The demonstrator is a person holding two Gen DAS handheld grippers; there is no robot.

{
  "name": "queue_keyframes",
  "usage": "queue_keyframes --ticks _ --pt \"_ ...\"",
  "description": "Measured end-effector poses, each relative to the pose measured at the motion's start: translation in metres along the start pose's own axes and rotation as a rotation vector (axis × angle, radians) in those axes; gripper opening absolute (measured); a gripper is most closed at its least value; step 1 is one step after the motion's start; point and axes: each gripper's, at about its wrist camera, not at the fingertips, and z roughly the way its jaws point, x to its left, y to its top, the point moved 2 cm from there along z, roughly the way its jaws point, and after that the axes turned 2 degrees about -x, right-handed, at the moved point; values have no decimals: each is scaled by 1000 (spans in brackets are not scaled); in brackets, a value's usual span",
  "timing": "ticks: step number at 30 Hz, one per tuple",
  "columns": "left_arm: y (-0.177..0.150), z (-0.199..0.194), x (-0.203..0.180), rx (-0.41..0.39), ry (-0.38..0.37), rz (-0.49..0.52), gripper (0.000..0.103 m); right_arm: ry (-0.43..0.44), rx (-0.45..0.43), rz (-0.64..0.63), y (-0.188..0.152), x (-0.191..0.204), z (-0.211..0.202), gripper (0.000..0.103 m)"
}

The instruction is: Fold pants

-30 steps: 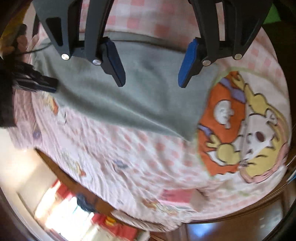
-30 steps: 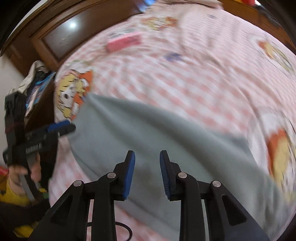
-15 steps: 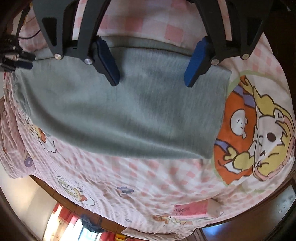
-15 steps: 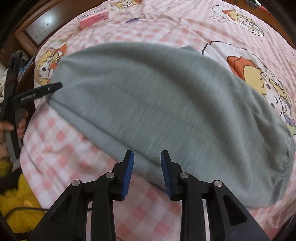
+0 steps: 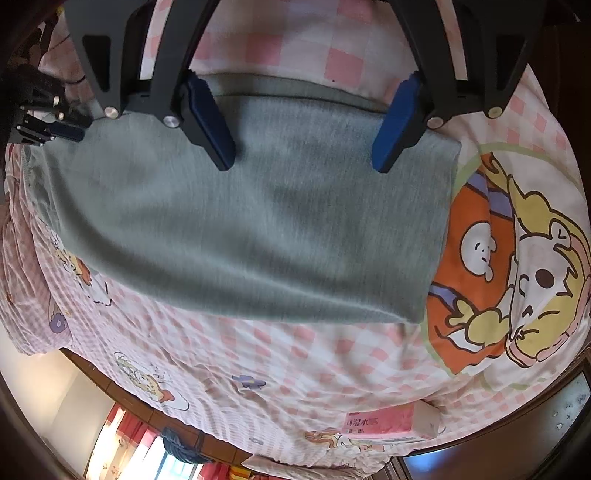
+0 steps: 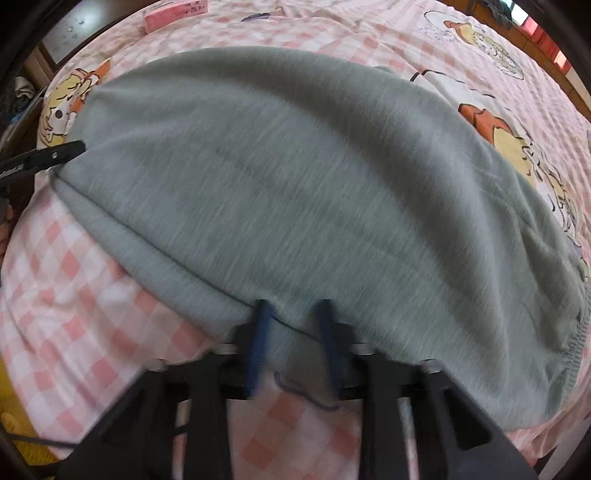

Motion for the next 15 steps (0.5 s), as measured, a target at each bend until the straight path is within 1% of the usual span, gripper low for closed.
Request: queue_keyframes --ticks 2,4,7,9,11,15 --pt "0 -3 0 3 0 -1 80 19 -12 12 1 -2 -5 2" --pt "-1 -9 -2 2 -3 2 80 48 -44 8 3 -2 -18 2" --pt "-3 -21 -13 -11 -40 42 80 118 -92 27 5 -8 -44 2" --pt "-5 -28 -28 -17 -67 96 80 152 -121 46 7 -14 -60 2" --pt "-9 -33 -49 -22 -100 172 80 185 -143 71 10 -18 -75 2" --pt "-22 -36 -93 -16 -176 317 80 207 -165 91 13 -20 -91 2"
